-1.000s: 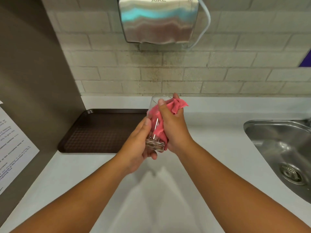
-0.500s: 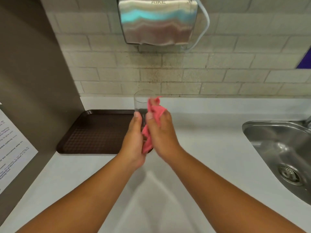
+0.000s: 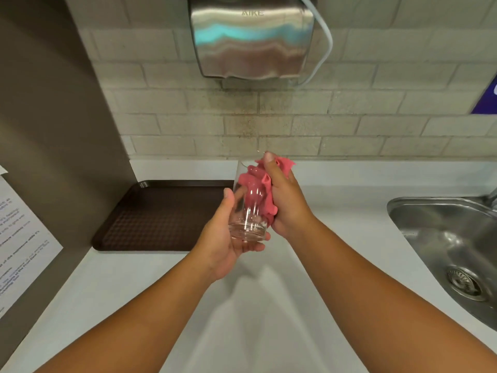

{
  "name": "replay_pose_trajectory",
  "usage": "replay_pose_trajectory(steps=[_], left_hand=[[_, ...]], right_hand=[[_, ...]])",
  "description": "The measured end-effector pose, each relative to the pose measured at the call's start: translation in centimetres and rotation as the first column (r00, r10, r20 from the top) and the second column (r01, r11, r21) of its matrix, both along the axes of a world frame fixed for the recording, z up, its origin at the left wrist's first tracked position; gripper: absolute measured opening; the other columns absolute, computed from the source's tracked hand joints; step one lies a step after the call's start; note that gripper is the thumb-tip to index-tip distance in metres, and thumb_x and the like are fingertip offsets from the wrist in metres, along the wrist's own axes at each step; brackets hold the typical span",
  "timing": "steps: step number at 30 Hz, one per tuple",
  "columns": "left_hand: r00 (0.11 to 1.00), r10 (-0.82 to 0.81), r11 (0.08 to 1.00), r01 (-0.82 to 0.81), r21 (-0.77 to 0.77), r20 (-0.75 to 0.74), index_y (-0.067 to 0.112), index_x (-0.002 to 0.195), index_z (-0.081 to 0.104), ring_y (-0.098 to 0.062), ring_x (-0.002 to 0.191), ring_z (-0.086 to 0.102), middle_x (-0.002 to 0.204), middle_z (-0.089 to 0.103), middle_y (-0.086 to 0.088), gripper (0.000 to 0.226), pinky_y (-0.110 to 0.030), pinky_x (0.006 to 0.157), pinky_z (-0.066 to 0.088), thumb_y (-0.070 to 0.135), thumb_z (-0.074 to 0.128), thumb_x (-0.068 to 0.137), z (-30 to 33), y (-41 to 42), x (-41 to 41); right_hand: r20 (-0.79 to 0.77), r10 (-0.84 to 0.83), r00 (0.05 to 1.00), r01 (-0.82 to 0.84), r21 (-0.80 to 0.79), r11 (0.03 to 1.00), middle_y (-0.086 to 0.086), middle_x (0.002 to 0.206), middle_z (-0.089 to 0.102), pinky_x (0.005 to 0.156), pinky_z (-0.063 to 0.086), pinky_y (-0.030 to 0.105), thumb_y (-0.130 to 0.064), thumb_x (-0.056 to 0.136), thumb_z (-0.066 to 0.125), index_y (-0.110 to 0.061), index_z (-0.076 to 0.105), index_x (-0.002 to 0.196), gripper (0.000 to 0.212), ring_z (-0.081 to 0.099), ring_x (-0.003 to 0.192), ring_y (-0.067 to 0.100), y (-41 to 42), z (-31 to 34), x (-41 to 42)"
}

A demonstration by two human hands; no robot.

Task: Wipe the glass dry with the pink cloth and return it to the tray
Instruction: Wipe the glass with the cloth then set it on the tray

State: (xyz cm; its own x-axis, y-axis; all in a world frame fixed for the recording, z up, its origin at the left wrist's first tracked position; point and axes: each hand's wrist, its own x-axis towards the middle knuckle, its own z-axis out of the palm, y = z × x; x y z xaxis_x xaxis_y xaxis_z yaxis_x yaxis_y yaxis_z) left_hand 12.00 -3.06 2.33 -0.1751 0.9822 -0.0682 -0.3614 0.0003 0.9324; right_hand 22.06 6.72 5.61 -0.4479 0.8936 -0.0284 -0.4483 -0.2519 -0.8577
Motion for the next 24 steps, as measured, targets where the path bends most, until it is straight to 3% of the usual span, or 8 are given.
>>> replay_pose_trajectory(steps=[3, 6, 10, 12, 14, 17, 21, 24], left_hand=[[0.989, 0.054, 0.996, -0.063, -0.067, -0.135, 0.039, 0.154, 0.055, -0.024, 0.1, 0.079, 0.128, 0.081, -0.011, 0.054, -0.043, 0.083, 0.064, 0.063, 0.038, 0.109, 0.3, 0.4, 0.4], [0.972, 0.082, 0.995, -0.092, -0.035, -0.221, 0.046, 0.161, 0.044, -0.017, 0.115, 0.078, 0.143, 0.074, -0.001, 0.054, -0.036, 0.084, 0.064, 0.062, 0.042, 0.109, 0.5, 0.4, 1.2], [0.944, 0.256, 0.967, -0.255, 0.032, -0.21, 0.072, 0.117, 0.065, -0.016, 0.114, 0.079, 0.122, 0.081, 0.016, 0.026, -0.035, 0.084, 0.067, 0.055, 0.046, 0.111, 1.2, 0.5, 1.8], [0.936, 0.323, 0.946, -0.322, 0.034, -0.142, 0.047, 0.141, 0.065, -0.022, 0.127, 0.074, 0.136, 0.078, 0.002, 0.034, -0.046, 0.104, 0.062, 0.049, 0.047, 0.113, 1.6, 0.9, 1.3], [0.933, 0.345, 0.938, -0.34, 0.064, -0.105, 0.026, 0.148, 0.062, -0.021, 0.128, 0.074, 0.137, 0.078, -0.006, 0.04, -0.044, 0.112, 0.056, 0.041, 0.051, 0.113, 1.8, 1.1, 0.7], [0.951, 0.292, 0.956, -0.286, 0.066, -0.105, 0.038, 0.141, 0.068, -0.01, 0.122, 0.076, 0.131, 0.081, 0.006, 0.034, -0.035, 0.106, 0.059, 0.042, 0.049, 0.114, 2.1, 0.7, 0.3], [0.976, 0.208, 0.977, -0.204, 0.055, -0.072, 0.051, 0.134, 0.07, -0.011, 0.116, 0.079, 0.127, 0.082, 0.009, 0.039, -0.033, 0.084, 0.066, 0.059, 0.042, 0.108, 1.1, 0.1, 0.3], [0.99, 0.14, 0.989, -0.141, 0.047, 0.031, 0.038, 0.146, 0.063, -0.026, 0.087, 0.081, 0.108, 0.084, -0.003, 0.064, -0.041, 0.071, 0.066, 0.067, 0.047, 0.091, 0.2, -0.2, 0.5]], right_hand=[[-0.037, -0.105, 0.994, 0.102, -0.085, 0.991, 0.017, 0.101, 0.078, 0.076, 0.067, 0.047, -0.04, 0.099, 0.072, -0.009, 0.058, 0.137, 0.051, 0.08, 0.084, 0.029, 0.0, -1.1, 0.2], [0.054, -0.185, 0.981, 0.185, 0.001, 0.983, 0.017, 0.119, 0.076, 0.096, 0.063, 0.051, -0.043, 0.102, 0.068, -0.018, 0.06, 0.14, 0.047, 0.078, 0.106, 0.031, -0.1, -1.2, 0.2], [0.2, -0.156, 0.967, 0.096, 0.281, 0.955, -0.033, 0.1, 0.073, 0.076, 0.059, 0.013, -0.048, 0.107, 0.054, -0.046, 0.048, 0.145, 0.039, 0.076, 0.095, -0.006, -2.1, -0.4, -0.5], [0.294, -0.242, 0.925, 0.086, 0.456, 0.886, -0.03, 0.119, 0.067, 0.086, 0.051, 0.005, -0.05, 0.102, 0.054, -0.049, 0.05, 0.141, 0.039, 0.069, 0.111, -0.008, -4.1, -0.9, -1.4], [0.343, -0.316, 0.885, 0.051, 0.603, 0.796, -0.019, 0.158, 0.04, 0.114, 0.039, 0.014, -0.054, 0.1, 0.05, -0.055, 0.032, 0.153, 0.056, 0.047, 0.142, -0.005, -5.8, -1.7, -2.4], [0.374, -0.355, 0.857, 0.034, 0.646, 0.762, -0.023, 0.168, 0.018, 0.121, 0.031, 0.021, -0.053, 0.102, 0.05, -0.06, 0.014, 0.159, 0.067, 0.034, 0.152, 0.0, -5.6, -1.4, -2.9], [0.353, -0.344, 0.87, 0.1, 0.556, 0.825, -0.009, 0.145, 0.049, 0.097, 0.049, 0.017, -0.046, 0.091, 0.074, -0.052, 0.022, 0.16, 0.087, 0.058, 0.115, -0.004, -3.0, 0.3, -2.3], [0.272, -0.159, 0.949, 0.065, 0.324, 0.944, 0.013, 0.144, 0.063, 0.1, 0.059, 0.047, -0.039, 0.086, 0.083, -0.032, 0.039, 0.155, 0.082, 0.071, 0.11, 0.023, -0.9, 1.7, -1.4]])
